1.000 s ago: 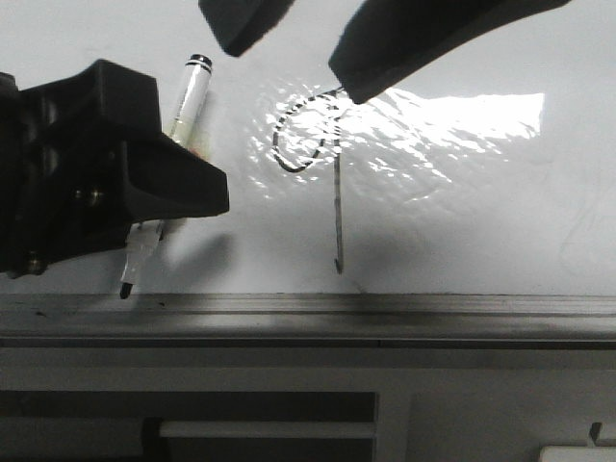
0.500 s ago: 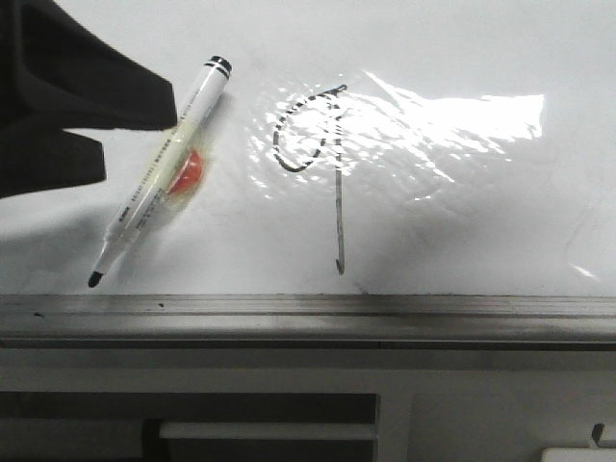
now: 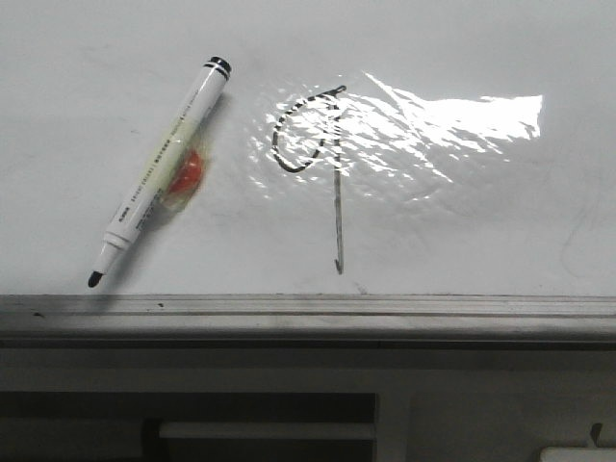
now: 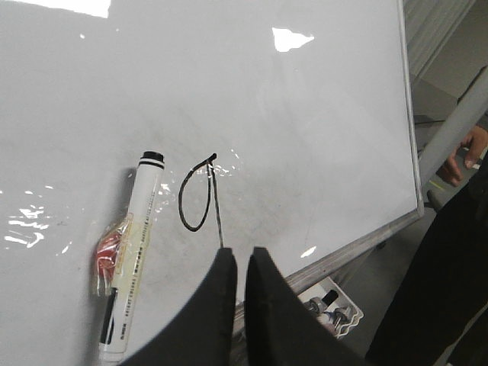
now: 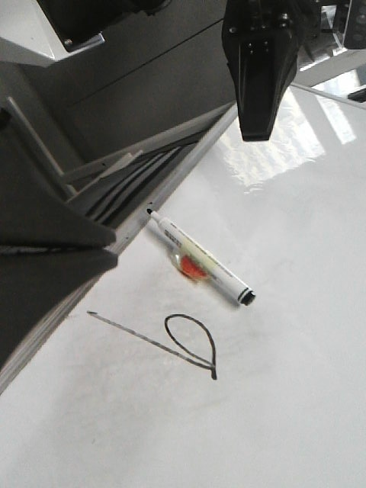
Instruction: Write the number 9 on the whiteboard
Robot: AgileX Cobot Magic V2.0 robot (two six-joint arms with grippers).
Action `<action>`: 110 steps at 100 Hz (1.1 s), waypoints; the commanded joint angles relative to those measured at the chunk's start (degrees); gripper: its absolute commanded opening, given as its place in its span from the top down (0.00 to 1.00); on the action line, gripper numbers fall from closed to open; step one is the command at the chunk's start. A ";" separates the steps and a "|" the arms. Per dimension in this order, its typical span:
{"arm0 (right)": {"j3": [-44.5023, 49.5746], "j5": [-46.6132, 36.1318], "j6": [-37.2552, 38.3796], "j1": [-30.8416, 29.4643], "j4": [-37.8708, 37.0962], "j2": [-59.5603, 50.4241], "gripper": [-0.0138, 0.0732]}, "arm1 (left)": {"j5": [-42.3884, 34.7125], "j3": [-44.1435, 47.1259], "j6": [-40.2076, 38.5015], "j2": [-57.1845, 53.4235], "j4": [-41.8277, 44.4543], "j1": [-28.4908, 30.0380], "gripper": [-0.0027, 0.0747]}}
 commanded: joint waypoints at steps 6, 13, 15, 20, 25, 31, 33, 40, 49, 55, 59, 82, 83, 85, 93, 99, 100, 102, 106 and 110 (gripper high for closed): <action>4.57 -6.33 -0.77 0.06 -3.00 -9.08 0.91 | 3.55 -1.51 0.15 -5.27 4.78 -0.05 0.99; 7.23 -5.89 -0.90 0.06 -3.10 -13.01 0.91 | 7.28 -0.86 0.15 -7.70 5.08 -0.05 0.99; 8.05 -5.89 -0.90 0.06 -3.10 -13.71 0.91 | 8.04 -0.62 0.15 -8.43 5.08 -0.05 0.99; 9.76 -5.89 -0.90 0.06 -3.10 -16.17 0.91 | 10.03 0.07 0.15 -9.99 5.08 -0.05 0.99; 11.17 -5.89 -0.90 0.06 -3.10 -17.90 0.91 | 11.80 0.50 0.15 -11.42 4.96 -0.05 0.99; 12.53 -5.89 -0.90 0.06 -3.10 -19.38 0.91 | 14.20 0.65 0.15 -12.65 4.54 -0.05 0.99; 12.82 -5.89 -0.90 0.06 -3.10 -19.77 0.91 | 14.76 0.65 0.15 -12.89 4.38 -0.05 0.99; 13.21 -5.89 -0.90 0.06 -3.10 -20.28 0.91 | 15.26 0.65 0.15 -13.49 3.84 -0.05 0.99; 13.21 -5.43 -0.90 0.06 -2.07 -20.28 0.91 | 15.26 0.65 0.15 -13.62 3.84 -0.05 0.99; 13.21 -4.83 -0.90 0.06 -2.07 -20.28 0.91 | 15.26 0.65 0.15 -13.62 3.84 -0.05 0.99; 13.21 -4.73 -0.90 0.06 -2.07 -20.28 0.91 | 15.26 0.65 0.15 -13.62 3.84 -0.05 0.99; 13.21 -4.73 -0.90 0.06 -2.07 -20.28 0.91 | 15.26 0.65 0.15 -13.62 3.84 -0.05 0.99; 13.21 -4.73 -0.90 0.06 -2.07 -20.28 0.91 | 15.26 0.65 0.15 -13.62 3.84 -0.05 0.99; 13.21 -4.73 -0.90 0.06 -2.07 -20.28 0.91 | 15.26 0.65 0.15 -13.62 3.84 -0.05 0.99; 13.21 -4.73 -0.90 0.06 -2.07 -20.28 0.91 | 15.26 0.65 0.15 -13.62 3.84 -0.05 0.99; 13.21 -4.73 -0.90 0.06 -2.07 -20.28 0.91 | 15.26 0.65 0.15 -13.62 3.84 -0.05 0.99; 13.21 -4.73 -0.90 0.06 -2.07 -20.28 0.91 | 15.26 0.65 0.15 -13.62 3.84 -0.05 0.99; 13.21 -4.73 -0.90 0.06 -2.07 -20.28 0.91 | 15.26 0.65 0.15 -13.62 3.84 -0.05 0.99; 13.21 -4.73 -0.90 0.06 -2.07 -20.28 0.91 | 15.26 0.65 0.15 -13.62 3.84 -0.05 0.99; 13.21 -4.73 -0.90 0.06 -2.07 -20.28 0.91 | 15.26 0.65 0.15 -13.62 3.84 -0.05 0.99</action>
